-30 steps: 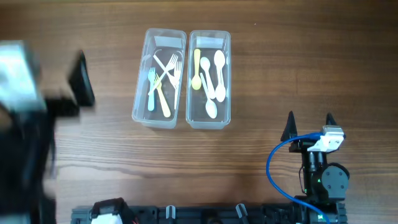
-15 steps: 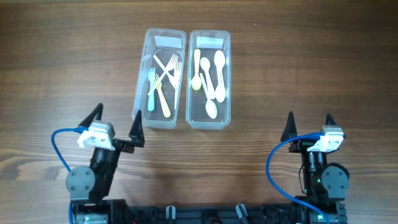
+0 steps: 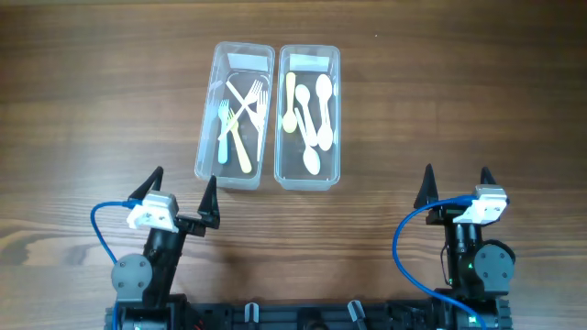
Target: Pack container
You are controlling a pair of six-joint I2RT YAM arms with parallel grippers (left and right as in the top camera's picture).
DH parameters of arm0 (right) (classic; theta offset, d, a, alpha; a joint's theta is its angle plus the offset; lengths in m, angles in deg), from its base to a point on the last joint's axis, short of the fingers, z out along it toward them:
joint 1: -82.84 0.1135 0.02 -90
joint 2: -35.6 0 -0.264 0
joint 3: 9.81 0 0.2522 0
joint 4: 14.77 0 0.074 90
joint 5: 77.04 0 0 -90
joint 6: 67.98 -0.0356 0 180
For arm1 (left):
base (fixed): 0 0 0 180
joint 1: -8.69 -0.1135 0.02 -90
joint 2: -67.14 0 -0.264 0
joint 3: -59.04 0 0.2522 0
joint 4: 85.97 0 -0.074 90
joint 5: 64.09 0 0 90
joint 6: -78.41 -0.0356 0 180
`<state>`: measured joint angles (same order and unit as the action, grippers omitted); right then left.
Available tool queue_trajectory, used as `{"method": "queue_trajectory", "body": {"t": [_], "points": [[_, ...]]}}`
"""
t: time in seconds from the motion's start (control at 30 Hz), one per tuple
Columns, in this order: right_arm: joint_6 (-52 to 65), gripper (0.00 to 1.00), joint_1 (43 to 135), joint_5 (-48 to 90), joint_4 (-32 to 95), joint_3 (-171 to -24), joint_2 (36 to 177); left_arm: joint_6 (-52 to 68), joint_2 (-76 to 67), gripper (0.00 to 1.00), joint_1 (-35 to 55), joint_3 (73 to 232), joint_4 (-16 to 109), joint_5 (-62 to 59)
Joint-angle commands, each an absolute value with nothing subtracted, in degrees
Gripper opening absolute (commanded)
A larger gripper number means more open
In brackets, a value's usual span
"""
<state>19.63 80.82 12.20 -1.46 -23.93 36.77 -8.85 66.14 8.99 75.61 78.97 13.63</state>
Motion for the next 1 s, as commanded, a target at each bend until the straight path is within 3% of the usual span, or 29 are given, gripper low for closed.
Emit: {"method": "queue_trajectory", "body": {"t": [0.0, 0.23, 0.97], "points": [[18.6, 1.0, 81.2, 10.8, -1.7, -23.9, 36.4, -8.1, 67.0, 1.0, 9.3, 73.1, 78.2, 14.0], [18.6, 1.0, 81.2, 10.8, -1.7, -23.9, 36.4, -8.1, 67.0, 1.0, 9.1, 73.1, 76.1, 26.6], [18.6, 1.0, 81.2, 10.8, -1.7, -23.9, 36.4, -8.1, 66.8, 1.0, 7.5, 73.1, 76.1, 26.6]]}}
